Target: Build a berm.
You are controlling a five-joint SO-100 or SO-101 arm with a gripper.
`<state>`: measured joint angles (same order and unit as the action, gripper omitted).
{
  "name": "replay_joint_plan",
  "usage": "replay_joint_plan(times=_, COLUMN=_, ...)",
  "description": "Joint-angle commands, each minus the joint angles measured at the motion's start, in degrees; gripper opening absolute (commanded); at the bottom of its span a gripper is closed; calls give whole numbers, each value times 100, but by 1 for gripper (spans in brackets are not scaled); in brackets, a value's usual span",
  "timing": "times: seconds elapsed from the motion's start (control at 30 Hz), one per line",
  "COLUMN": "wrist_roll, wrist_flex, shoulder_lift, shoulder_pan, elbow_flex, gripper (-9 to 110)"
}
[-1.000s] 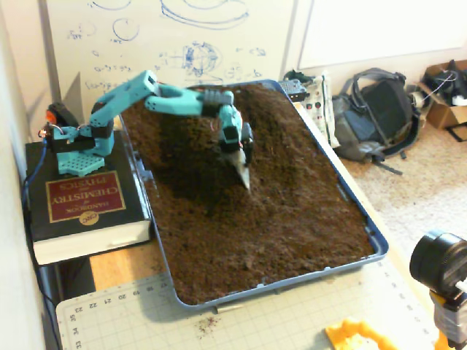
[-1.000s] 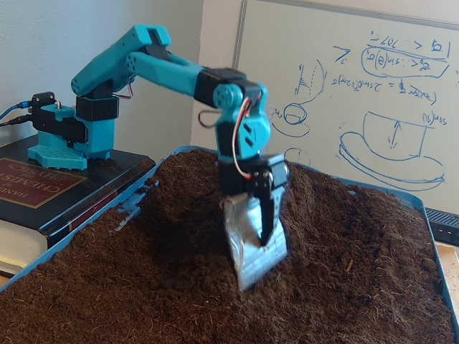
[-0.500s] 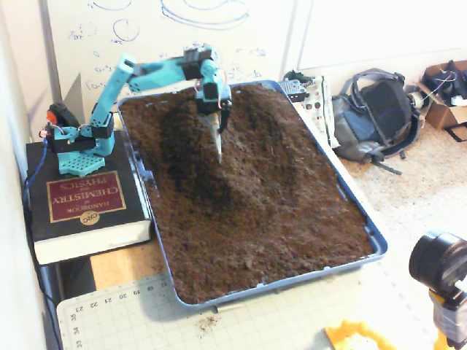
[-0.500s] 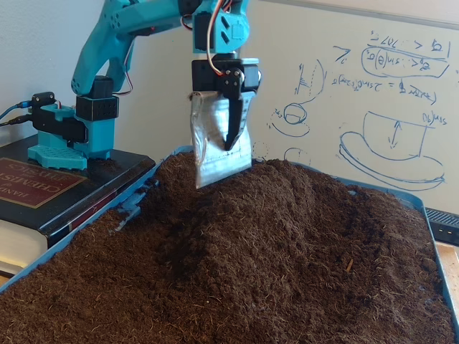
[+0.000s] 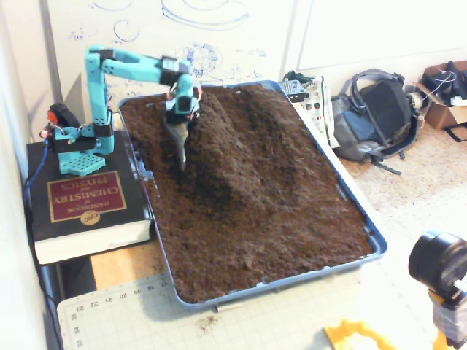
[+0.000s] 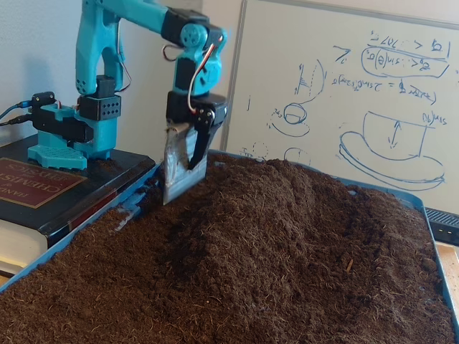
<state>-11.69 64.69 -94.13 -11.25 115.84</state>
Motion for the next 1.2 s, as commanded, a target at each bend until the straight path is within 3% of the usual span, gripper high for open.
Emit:
replay_joint_plan(times=0.0, wrist_roll=-44, wrist_flex=-1301, shoulder_lift=-668, shoulder_pan=176, elbow_flex=1099, gripper=1)
replay_joint_plan(times=0.2, wrist_roll=-44, wrist_flex=-3006, shoulder_lift=-439, shoulder_pan=633, elbow_flex=2698, gripper=1)
replay_joint_plan(times=0.37, wrist_roll=-44, wrist_flex=-3612, shoulder_lift=158, shoulder_pan=949, elbow_flex=2777, gripper=1)
replay_joint_plan(times=0.77, wrist_roll=35, wrist_flex=-3929, shoulder_lift=1336, shoulder_pan=1037, elbow_flex=334, gripper=0)
replay_joint_plan(times=1.17, wrist_roll=70, wrist_flex=-3920, shoulder_lift=1116, shoulder_pan=1274, elbow_flex=-510, gripper=0)
